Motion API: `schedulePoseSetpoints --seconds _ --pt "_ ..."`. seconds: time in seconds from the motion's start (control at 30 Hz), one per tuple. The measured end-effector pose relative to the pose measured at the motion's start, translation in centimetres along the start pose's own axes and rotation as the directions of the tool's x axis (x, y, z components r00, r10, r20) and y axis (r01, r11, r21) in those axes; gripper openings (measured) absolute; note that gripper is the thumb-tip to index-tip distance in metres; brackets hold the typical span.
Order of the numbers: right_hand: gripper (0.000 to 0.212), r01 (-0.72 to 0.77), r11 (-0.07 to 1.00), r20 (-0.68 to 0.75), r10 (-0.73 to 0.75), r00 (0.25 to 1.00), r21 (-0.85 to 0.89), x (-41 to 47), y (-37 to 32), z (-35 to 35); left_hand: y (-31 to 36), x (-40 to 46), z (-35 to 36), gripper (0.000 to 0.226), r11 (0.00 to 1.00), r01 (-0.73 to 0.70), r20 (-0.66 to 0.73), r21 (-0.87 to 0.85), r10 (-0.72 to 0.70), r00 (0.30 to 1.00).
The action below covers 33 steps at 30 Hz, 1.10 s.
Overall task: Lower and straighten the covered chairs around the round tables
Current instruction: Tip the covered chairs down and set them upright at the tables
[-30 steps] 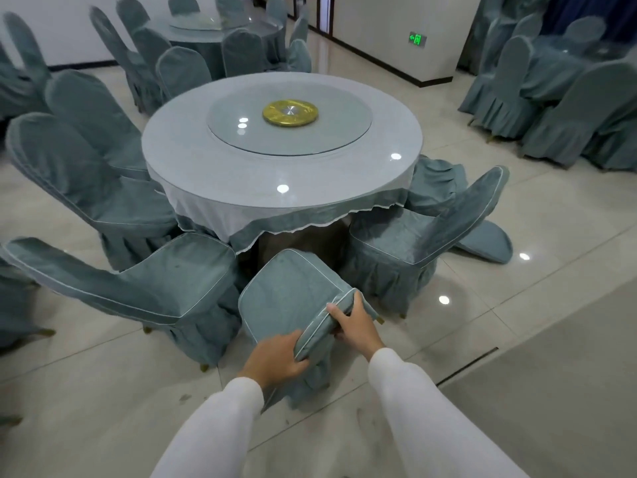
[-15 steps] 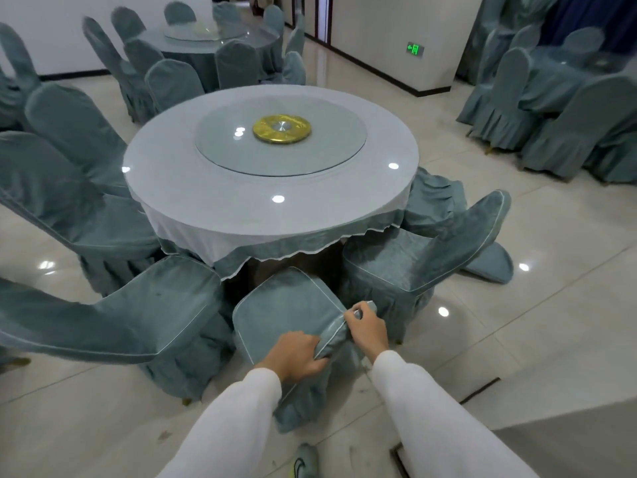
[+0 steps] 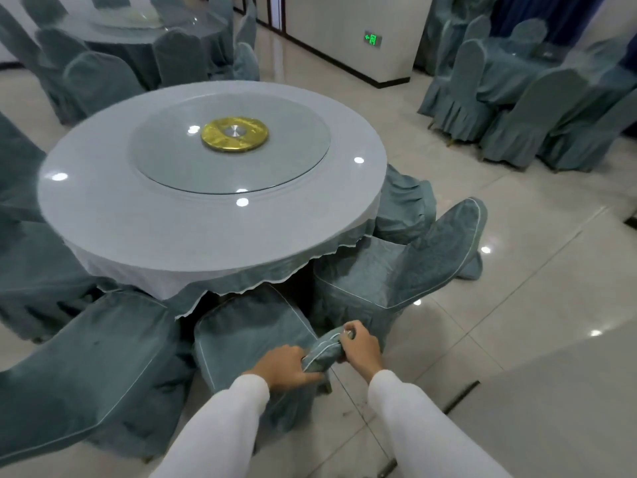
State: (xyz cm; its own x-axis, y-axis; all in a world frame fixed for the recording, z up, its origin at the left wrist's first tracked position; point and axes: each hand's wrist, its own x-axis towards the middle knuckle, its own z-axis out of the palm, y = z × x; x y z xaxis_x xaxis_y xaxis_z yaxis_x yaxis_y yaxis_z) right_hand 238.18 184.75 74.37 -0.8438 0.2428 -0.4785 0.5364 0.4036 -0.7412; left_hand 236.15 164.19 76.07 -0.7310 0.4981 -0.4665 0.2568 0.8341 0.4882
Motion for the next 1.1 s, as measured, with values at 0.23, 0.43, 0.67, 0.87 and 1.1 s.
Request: schedulePoseSetpoints --seconds 0.23,0.43,0.67,0.87,1.1 --pt "0.032 -0.059 0.990 0.179 0.082 0.980 -0.132 8.6 0.2 -7.5 3.8 10.0 -4.4 0.062 0.923 0.021 -0.138 -0.385 -0.080 0.987" --pt "0.032 -0.026 0.999 -0.024 0.025 0.999 -0.043 13.8 2.0 -16.7 8.7 18.1 -6.1 0.038 0.945 -0.025 -0.168 -0.326 -0.032 0.985" --pt "0.026 0.039 0.999 -0.232 -0.042 0.972 -0.016 19.4 1.2 -28.0 18.6 26.6 -10.5 0.031 0.951 -0.127 -0.152 -0.283 0.086 0.985" --pt "0.023 0.119 0.993 -0.356 -0.110 0.928 0.003 24.3 -3.2 -35.4 22.4 35.7 -12.5 0.035 0.930 -0.211 -0.183 -0.302 0.161 0.970" --pt "0.026 0.072 0.997 -0.434 -0.068 0.898 -0.007 29.2 -3.8 -40.9 25.7 45.2 -14.5 0.034 0.906 -0.243 -0.158 -0.346 0.199 0.967"
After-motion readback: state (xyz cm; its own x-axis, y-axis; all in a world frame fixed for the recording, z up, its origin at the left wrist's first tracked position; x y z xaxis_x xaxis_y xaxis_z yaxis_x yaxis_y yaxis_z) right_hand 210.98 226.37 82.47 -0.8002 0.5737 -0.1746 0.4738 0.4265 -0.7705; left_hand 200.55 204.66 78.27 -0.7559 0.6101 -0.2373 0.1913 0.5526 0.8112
